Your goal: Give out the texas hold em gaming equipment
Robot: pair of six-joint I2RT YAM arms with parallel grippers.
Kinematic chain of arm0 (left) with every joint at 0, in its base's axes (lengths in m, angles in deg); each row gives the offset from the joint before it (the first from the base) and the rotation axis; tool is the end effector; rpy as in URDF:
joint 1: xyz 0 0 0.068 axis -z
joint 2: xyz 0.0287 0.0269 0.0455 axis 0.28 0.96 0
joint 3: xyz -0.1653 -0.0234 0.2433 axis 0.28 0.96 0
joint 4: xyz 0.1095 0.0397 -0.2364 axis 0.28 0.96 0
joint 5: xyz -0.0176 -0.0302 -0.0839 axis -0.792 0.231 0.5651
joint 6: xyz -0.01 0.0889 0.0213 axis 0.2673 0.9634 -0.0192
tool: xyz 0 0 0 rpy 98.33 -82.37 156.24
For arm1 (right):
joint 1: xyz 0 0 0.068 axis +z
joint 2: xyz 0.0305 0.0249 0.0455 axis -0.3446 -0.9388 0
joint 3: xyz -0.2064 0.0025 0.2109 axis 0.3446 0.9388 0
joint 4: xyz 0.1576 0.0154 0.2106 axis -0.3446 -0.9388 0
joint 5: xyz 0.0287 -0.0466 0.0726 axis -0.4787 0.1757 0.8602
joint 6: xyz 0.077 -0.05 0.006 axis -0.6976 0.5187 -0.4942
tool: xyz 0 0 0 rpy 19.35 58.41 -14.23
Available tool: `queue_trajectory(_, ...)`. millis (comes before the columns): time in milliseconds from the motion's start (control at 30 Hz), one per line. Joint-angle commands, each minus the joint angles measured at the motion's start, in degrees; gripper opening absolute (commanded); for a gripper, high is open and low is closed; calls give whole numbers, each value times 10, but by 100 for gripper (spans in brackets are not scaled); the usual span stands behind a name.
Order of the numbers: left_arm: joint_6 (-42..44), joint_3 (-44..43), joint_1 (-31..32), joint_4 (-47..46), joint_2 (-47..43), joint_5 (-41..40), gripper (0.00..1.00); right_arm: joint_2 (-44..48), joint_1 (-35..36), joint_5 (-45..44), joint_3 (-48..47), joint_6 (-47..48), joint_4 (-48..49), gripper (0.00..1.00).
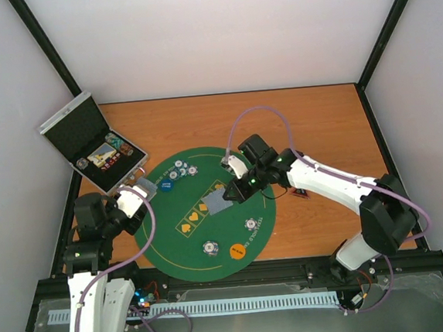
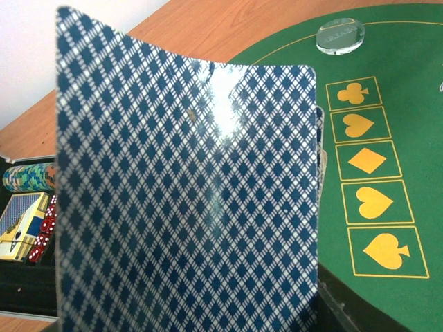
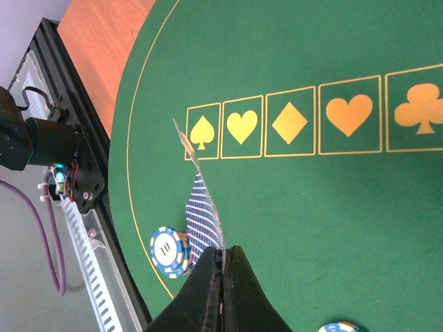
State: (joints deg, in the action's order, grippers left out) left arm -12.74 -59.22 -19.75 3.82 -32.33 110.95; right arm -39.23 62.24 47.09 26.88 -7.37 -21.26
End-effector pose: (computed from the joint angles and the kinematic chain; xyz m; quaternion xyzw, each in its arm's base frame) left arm 0.1174 -0.0242 0.2482 0.3236 0.8195 -0.0168 0.4726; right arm 0.2162 0.2556 0.2349 -0.3274 0.8626 0.3644 0.1263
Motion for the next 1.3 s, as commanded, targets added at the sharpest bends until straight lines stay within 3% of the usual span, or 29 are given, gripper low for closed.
queue_trajectory(0,0,-4,-6,-14,-4,7,48,-10,5,-3,-20,1,-15,3)
queue_trajectory(367,1,-4,-6,-14,-4,8,48,-27,5,21,37,-1,-63,3)
queue_trajectory(633,0,-3,-6,-15,-7,8,48,-14,-7,-36,45,-15,-55,3)
queue_trajectory(1033,2,-4,-6,-15,-7,10,48,87,-136,-59,192,-178,141,3)
queue_trajectory(1267,2,-4,-6,-15,-9,9,48,69,-147,-40,225,-216,195,3)
